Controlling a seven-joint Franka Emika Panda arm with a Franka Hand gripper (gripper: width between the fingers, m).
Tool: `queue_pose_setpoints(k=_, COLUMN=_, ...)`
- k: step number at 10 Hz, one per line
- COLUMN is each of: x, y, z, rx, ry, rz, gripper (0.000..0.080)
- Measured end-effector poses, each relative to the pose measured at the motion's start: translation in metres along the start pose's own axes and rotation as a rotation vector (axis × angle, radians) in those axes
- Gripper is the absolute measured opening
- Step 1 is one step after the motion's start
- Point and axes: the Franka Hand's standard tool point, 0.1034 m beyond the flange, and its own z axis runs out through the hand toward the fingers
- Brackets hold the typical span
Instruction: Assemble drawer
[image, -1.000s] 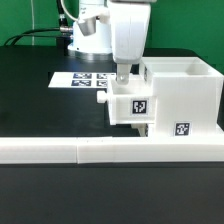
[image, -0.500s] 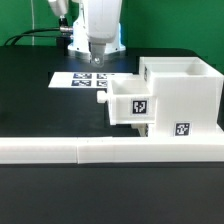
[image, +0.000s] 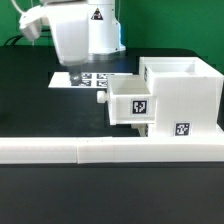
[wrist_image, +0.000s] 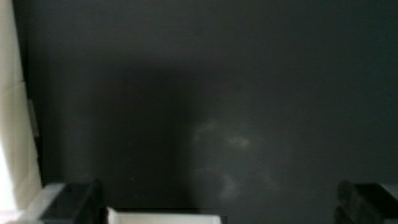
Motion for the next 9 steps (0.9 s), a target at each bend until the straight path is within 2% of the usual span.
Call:
queue_pose_setpoints(k=2, x=0.004, y=0.003, z=0.01, rx=0.008, ry=0.02, rz=0.02, gripper=0.0649)
queue_pose_setpoints(k=6, x=0.028, y=0.002, z=0.02, rx=0.024, ry=0.031, rz=0.062, gripper=0.0649)
queue_pose_setpoints(k=9, x=0.046, y=0.008, z=0.025, rx=0.024, ry=0.037, rz=0.118, gripper=0.0649)
